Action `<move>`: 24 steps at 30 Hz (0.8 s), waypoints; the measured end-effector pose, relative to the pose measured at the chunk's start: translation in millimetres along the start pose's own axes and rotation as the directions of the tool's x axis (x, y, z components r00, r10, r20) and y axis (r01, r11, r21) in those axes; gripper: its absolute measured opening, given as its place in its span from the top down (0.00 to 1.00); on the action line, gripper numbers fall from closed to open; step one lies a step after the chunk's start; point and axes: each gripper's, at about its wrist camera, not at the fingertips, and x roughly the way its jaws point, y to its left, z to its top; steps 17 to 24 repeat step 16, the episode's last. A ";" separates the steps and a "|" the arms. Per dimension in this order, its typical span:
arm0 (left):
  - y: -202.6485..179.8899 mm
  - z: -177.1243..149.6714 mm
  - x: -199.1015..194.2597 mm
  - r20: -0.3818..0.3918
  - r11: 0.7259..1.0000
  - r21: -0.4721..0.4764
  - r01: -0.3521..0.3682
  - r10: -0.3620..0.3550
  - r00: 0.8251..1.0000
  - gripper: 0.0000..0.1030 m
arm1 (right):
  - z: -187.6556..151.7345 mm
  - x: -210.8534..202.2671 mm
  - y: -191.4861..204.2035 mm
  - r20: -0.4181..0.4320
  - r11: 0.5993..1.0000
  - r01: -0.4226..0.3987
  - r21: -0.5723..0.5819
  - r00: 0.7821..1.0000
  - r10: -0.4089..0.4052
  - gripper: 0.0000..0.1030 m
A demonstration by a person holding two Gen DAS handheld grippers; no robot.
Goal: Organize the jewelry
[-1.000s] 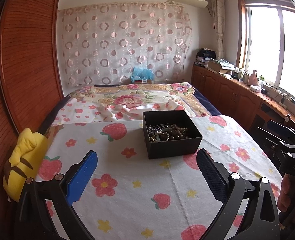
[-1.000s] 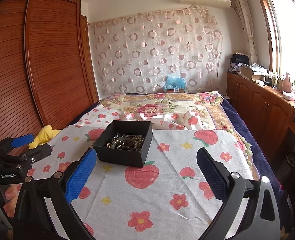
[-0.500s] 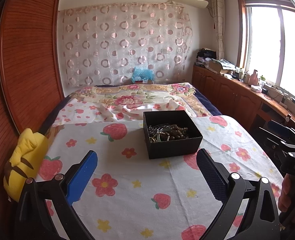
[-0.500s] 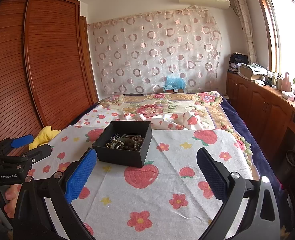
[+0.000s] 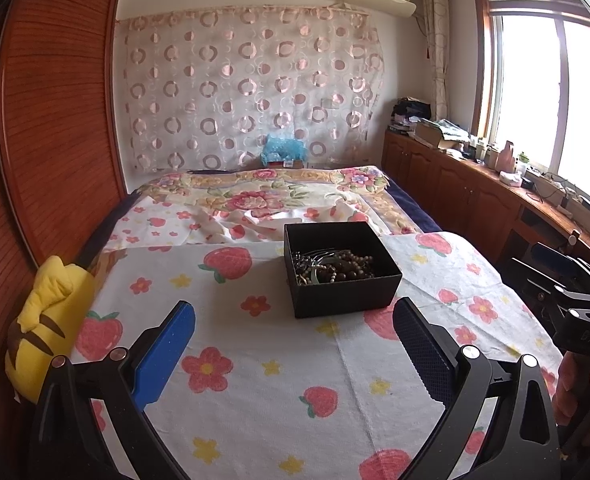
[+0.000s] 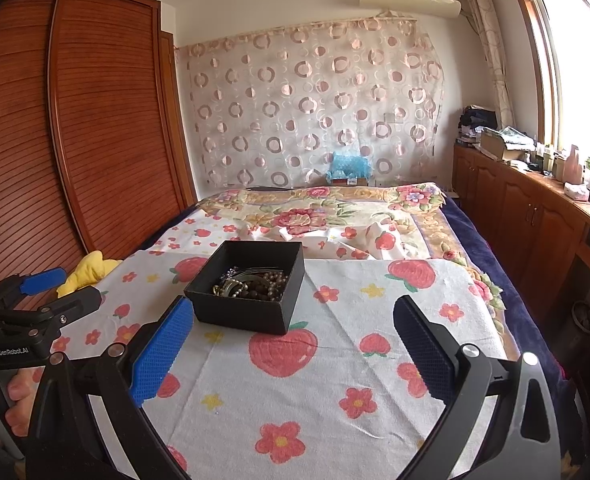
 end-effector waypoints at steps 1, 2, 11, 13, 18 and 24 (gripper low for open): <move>-1.2 -0.2 0.1 0.001 1.000 0.000 -0.001 0.001 1.000 0.07 | -0.4 0.4 0.8 0.000 1.000 0.000 0.000 1.000 0.000 0.02; -1.9 -0.4 0.1 0.002 1.000 -0.001 -0.002 0.002 1.000 0.07 | -0.7 0.6 1.3 0.001 1.000 0.000 0.000 1.000 0.000 0.02; -2.4 -0.4 0.1 0.001 1.000 -0.004 -0.004 0.004 1.000 0.07 | -0.8 0.7 1.1 0.000 1.000 -0.001 -0.001 1.000 0.001 0.02; -0.2 0.2 -0.2 0.001 1.000 -0.004 -0.002 0.002 1.000 0.07 | -0.5 0.2 0.4 0.001 1.000 0.001 0.001 1.000 -0.001 0.02; 0.1 0.3 -0.3 0.002 1.000 -0.003 0.000 0.000 1.000 0.07 | -0.5 0.3 0.5 0.001 1.000 0.000 0.001 1.000 0.000 0.02; 0.1 0.3 -0.3 0.002 1.000 -0.003 0.000 0.000 1.000 0.07 | -0.5 0.3 0.5 0.001 1.000 0.000 0.001 1.000 0.000 0.02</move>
